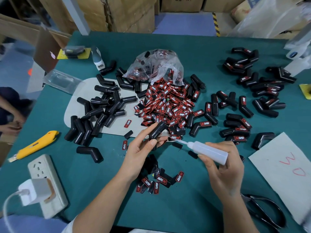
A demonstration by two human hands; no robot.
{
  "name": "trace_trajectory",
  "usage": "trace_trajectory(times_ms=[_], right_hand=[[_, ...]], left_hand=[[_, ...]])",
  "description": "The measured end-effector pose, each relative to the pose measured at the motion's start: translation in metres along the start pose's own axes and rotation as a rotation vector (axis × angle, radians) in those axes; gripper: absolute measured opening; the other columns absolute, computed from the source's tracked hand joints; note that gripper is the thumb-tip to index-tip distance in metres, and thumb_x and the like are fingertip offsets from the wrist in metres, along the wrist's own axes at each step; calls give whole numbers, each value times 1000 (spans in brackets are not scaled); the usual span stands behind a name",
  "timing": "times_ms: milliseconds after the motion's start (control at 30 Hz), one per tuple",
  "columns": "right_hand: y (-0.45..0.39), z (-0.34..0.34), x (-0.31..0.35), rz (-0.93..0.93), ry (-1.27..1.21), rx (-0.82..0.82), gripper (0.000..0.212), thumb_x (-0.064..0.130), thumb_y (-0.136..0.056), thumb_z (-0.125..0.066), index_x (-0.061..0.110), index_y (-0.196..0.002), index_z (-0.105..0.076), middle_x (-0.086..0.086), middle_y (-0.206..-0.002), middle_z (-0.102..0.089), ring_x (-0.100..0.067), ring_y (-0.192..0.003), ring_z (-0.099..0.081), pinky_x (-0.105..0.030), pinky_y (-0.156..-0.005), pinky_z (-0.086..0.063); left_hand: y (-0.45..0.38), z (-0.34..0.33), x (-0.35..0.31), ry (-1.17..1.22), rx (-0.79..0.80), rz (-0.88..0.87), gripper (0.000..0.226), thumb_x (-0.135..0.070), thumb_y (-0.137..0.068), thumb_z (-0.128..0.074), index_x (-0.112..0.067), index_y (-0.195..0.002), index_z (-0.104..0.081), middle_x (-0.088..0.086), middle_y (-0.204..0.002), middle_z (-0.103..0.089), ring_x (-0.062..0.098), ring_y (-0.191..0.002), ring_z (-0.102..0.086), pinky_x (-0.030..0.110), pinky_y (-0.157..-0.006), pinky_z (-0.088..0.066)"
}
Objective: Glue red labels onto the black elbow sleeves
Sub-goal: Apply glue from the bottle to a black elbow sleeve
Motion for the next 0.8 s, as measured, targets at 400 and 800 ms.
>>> trace_trajectory(times_ms=[400,800], right_hand=[[0,0,0,13,4,18,25,54,-99,-64,33,-112,-59,9,-105,-63,4,-98,-58,-12,-79,-46],[1,2,-2,10,40,8,38,54,-99,-63,17,-107,-63,-4,-93,-64,4,-97,-58,-12,-80,-45]], left_hand=[[0,0,0,7,-3,9,45,-22,-104,-61,-31,-148,-60,14,-131,-72,36,-126,-67,37,-108,-53],[1,-2,-3,13,6,14,46,-11,-104,-57,-19,-149,-56,16,-136,-70,34,-125,-68,32,-105,-53]])
Point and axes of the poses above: each hand's wrist, its own y-axis away from the middle knuckle, its own z-axis out of the back of the hand, x = y × z, the point moved 4 cm from there along -y, towards the middle knuckle
